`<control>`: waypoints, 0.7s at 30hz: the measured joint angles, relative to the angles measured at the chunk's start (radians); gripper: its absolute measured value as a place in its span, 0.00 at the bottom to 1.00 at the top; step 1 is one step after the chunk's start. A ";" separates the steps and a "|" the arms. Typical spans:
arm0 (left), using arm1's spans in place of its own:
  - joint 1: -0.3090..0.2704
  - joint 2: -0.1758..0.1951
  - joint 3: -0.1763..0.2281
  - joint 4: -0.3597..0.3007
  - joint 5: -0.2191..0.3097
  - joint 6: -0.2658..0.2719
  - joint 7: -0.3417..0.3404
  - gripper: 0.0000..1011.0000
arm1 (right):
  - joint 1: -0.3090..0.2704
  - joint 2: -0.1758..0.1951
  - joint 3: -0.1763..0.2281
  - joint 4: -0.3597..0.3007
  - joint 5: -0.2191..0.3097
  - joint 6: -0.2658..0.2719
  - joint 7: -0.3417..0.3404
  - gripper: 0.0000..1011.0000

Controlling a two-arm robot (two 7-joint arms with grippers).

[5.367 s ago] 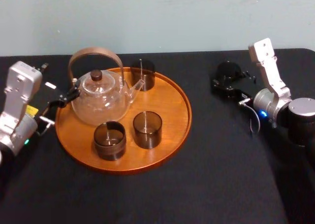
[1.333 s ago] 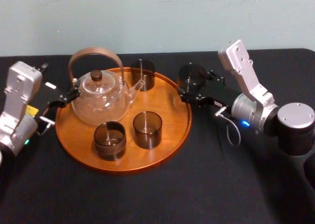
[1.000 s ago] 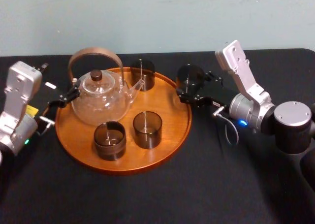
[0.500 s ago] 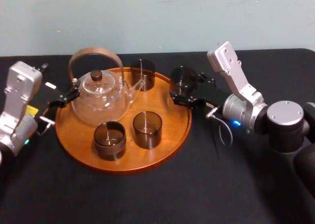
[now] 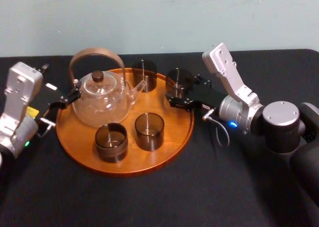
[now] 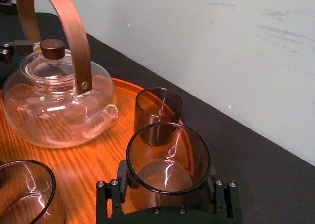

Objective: Pick up the glass from the table and place it on the tray.

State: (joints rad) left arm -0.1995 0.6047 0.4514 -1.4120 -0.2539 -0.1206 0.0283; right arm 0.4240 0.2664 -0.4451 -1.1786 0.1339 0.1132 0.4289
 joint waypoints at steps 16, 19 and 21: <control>0.000 0.000 0.000 0.000 0.000 0.000 0.000 1.00 | 0.022 -0.022 -0.022 0.041 -0.001 -0.016 0.014 0.90; 0.000 0.000 0.000 0.000 0.000 0.000 0.000 1.00 | 0.026 -0.027 -0.028 0.050 -0.003 -0.018 0.016 0.90; 0.000 0.000 0.000 0.000 0.000 0.000 0.000 1.00 | 0.029 -0.031 -0.031 0.057 -0.004 -0.019 0.017 0.90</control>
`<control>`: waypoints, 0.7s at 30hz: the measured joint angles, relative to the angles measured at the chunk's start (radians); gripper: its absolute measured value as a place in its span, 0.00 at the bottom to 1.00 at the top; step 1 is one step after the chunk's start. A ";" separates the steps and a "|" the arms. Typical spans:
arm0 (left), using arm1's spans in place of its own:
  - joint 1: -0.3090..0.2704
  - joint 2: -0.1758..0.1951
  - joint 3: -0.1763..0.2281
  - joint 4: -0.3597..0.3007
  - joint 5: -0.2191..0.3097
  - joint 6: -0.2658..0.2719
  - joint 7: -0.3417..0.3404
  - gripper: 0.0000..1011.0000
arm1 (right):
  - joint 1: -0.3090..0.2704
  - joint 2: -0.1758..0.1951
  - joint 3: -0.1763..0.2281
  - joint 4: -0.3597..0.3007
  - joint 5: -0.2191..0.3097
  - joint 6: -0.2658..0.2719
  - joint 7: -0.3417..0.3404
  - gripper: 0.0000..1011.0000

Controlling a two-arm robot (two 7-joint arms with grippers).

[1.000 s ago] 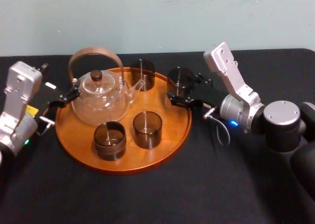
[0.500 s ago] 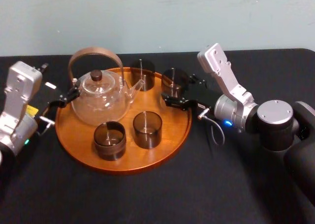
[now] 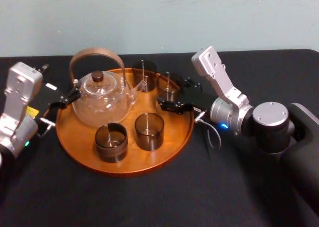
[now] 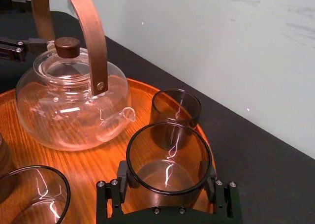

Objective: Pick up the glass from the table and place it on the tray.

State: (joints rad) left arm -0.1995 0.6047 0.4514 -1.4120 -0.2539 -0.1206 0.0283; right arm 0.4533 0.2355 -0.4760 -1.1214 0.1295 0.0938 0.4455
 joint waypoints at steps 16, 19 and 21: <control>0.000 0.000 0.000 0.000 0.000 0.000 0.000 1.00 | 0.009 -0.016 -0.009 0.037 -0.001 -0.003 0.003 0.90; 0.000 0.000 0.000 0.000 0.000 0.000 0.000 1.00 | 0.010 -0.017 -0.009 0.042 -0.001 -0.003 0.003 0.90; 0.000 0.000 0.000 0.000 0.000 0.000 0.000 1.00 | 0.011 -0.018 -0.010 0.046 -0.001 -0.003 0.003 0.90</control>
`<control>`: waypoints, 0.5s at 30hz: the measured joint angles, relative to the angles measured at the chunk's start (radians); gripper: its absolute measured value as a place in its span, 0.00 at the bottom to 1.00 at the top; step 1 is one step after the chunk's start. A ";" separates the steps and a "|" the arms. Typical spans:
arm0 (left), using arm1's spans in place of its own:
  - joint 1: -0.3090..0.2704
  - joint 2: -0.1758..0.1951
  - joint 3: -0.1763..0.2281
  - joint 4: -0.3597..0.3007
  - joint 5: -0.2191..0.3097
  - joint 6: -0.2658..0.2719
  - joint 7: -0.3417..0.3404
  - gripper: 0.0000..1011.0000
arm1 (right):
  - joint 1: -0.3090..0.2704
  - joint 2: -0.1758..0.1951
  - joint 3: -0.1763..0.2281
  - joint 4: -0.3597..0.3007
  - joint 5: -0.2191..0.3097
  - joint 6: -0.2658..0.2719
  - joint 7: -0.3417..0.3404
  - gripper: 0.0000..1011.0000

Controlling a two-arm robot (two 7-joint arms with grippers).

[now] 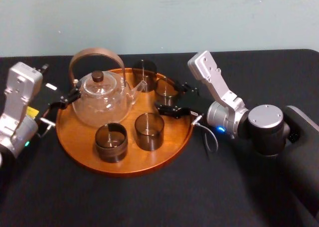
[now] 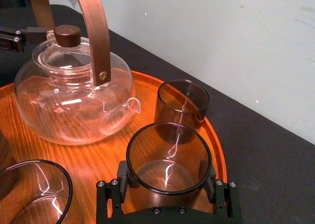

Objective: Pick up the glass from the table and place it on the tray.

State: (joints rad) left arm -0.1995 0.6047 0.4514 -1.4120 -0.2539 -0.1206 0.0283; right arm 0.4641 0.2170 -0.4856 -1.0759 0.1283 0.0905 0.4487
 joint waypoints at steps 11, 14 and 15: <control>0.000 0.000 0.000 0.000 0.000 0.000 0.000 1.00 | 0.002 -0.004 -0.002 0.010 -0.001 -0.001 0.000 0.90; 0.000 0.000 0.000 0.000 0.000 0.000 0.000 1.00 | 0.002 -0.004 -0.002 0.010 -0.001 -0.001 0.000 0.90; 0.000 0.000 0.000 0.000 0.000 0.000 0.000 1.00 | 0.002 -0.004 -0.002 0.010 -0.001 -0.001 0.000 0.90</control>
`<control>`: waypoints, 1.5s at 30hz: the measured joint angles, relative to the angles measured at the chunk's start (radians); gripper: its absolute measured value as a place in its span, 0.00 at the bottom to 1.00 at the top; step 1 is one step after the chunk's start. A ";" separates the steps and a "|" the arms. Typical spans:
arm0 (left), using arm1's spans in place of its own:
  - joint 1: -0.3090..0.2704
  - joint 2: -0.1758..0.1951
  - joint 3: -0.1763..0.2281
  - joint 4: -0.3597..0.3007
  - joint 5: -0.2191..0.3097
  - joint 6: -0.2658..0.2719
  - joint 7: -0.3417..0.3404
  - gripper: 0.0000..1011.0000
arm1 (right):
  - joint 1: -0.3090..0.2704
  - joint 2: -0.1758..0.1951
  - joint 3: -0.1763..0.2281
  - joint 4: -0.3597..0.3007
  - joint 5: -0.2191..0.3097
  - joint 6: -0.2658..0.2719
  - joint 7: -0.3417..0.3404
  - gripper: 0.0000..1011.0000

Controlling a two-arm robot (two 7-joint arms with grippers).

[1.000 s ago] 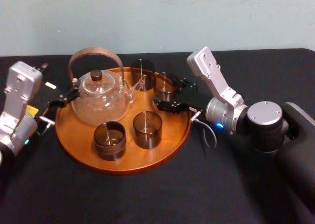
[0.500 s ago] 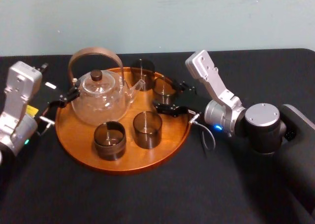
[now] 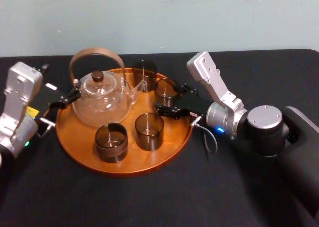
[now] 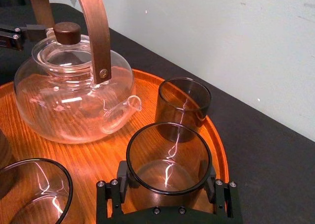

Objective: Pick up the glass from the table and place it on the tray.

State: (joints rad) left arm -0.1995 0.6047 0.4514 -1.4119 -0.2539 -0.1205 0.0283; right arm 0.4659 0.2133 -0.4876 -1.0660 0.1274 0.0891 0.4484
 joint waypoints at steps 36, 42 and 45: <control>0.000 0.000 0.000 0.000 0.000 0.000 0.000 1.00 | -0.015 0.009 0.017 -0.020 0.030 0.030 0.011 0.99; 0.000 0.000 0.000 0.000 0.000 0.000 0.000 1.00 | -0.038 0.028 0.023 -0.054 0.046 0.053 0.012 0.99; 0.000 0.000 0.000 0.000 0.000 0.000 0.000 1.00 | -0.054 0.041 0.024 -0.074 0.051 0.064 0.012 0.99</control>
State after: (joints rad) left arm -0.1995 0.6047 0.4513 -1.4120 -0.2539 -0.1205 0.0283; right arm 0.4121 0.2545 -0.4633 -1.1398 0.1783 0.1534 0.4603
